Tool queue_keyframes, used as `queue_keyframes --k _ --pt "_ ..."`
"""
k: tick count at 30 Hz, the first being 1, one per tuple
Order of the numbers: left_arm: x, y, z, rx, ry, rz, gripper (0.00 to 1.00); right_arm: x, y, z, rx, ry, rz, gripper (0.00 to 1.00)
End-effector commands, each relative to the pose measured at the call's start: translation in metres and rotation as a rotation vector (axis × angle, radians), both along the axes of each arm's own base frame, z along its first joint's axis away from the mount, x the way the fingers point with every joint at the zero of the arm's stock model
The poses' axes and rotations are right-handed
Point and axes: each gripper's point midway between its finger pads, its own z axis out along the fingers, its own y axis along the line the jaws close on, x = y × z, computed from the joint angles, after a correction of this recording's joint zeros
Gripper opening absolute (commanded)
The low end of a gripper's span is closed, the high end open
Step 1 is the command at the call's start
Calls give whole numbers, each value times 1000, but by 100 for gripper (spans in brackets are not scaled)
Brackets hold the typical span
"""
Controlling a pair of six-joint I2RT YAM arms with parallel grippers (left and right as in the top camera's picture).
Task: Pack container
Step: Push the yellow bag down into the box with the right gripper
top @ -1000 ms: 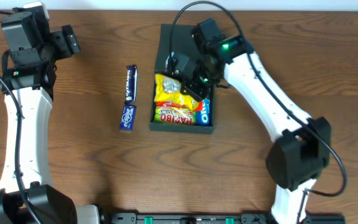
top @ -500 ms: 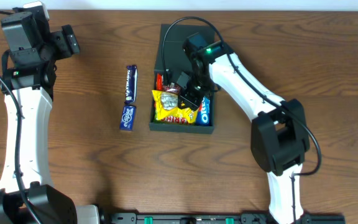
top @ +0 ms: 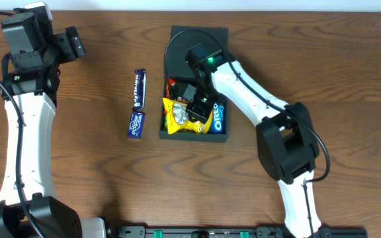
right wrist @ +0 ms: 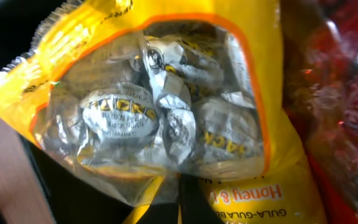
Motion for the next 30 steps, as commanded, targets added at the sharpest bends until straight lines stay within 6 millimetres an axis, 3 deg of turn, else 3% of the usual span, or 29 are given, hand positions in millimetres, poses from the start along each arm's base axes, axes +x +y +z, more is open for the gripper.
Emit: queue_keyframes --k 1,3,6,18,20,21,24,26,30 --pt "0 4 6 25 -9 10 95 1 -18 -25 -143 -8 0 18" --pt "0 4 6 25 -9 10 95 1 -17 -23 -146 2 -28 34" --pt "0 5 6 25 -9 10 95 4 -13 -14 -134 -5 -62 44" --pt "0 4 6 24 -9 9 95 29 13 63 30 -153 -76 57" --pt "0 4 6 23 -9 7 95 30 14 72 46 -169 -76 55" --pt "0 4 6 22 -7 7 95 29 15 75 56 -170 -75 49" --pt "-1 4 5 21 -3 7 95 26 20 80 91 -160 -72 15" --pt "-1 4 5 21 -2 7 95 25 24 79 116 -146 -64 2" --pt "-2 3 2 19 8 7 95 22 39 73 183 -118 -25 2"
